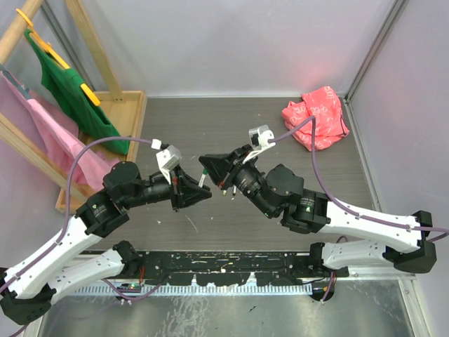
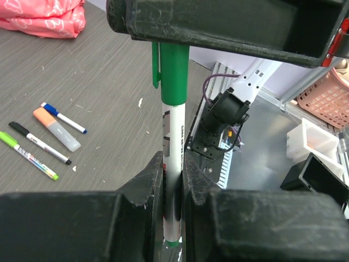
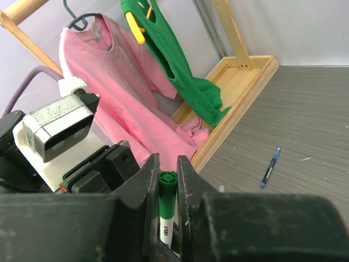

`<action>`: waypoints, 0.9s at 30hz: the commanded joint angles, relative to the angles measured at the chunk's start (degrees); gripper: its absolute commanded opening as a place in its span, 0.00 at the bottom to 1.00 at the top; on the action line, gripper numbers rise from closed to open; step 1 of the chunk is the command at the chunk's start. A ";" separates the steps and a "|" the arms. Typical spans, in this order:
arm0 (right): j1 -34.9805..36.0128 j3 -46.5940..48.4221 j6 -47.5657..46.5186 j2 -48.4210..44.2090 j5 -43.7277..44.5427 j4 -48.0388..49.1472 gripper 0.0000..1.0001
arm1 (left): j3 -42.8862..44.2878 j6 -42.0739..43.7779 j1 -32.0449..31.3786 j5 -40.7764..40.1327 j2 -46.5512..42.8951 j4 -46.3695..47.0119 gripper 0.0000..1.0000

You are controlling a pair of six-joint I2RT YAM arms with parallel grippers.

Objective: Insert the pens into the pen caps
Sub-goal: Press the pen cap onto the pen.

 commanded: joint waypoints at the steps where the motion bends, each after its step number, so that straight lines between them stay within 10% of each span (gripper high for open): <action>1: 1.03 -1.40 3.27 1.67 -4.08 -5.63 0.00 | 4.07 -0.67 0.44 -7.65 -0.07 5.81 0.00; 27: 10.65 -11.55 7.42 0.49 9.16 -8.57 0.00 | 10.93 2.37 0.48 -10.52 5.40 3.38 0.00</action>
